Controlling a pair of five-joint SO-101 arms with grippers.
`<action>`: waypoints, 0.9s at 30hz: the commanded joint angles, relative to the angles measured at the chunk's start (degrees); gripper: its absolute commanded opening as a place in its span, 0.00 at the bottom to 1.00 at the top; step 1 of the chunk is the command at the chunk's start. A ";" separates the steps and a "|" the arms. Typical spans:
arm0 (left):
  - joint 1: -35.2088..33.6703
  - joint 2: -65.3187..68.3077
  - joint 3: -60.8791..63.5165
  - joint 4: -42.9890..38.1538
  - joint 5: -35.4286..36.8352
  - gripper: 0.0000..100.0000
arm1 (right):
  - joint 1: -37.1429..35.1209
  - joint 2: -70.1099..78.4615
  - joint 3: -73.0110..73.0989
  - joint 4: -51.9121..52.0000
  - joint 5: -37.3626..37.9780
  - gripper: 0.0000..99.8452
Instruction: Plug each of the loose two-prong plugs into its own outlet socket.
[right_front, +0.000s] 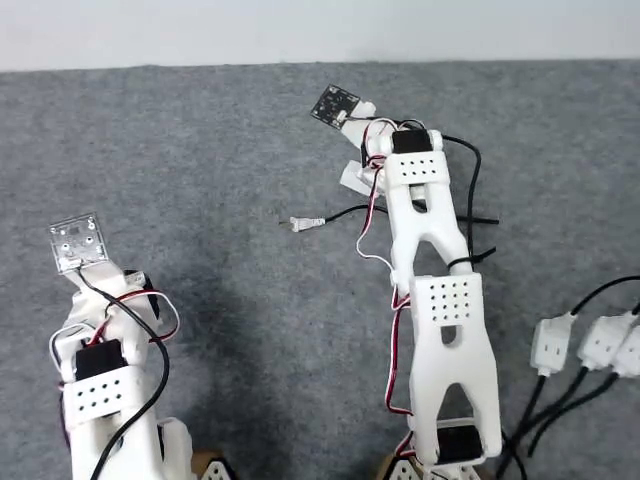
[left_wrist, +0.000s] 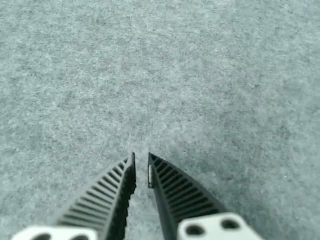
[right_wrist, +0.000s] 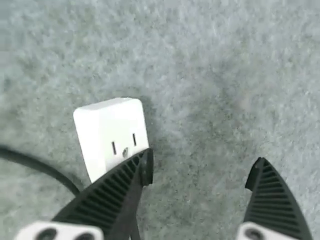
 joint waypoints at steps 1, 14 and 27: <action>0.18 -0.53 -1.54 -1.49 0.18 0.04 | -3.30 3.74 -6.15 8.66 1.14 0.32; 0.18 -0.53 -1.54 -1.67 -0.88 0.04 | -7.87 6.81 -11.69 31.16 18.11 0.32; 0.18 -0.53 -1.45 -1.67 -2.64 0.04 | -5.49 4.79 -17.58 29.67 11.87 0.01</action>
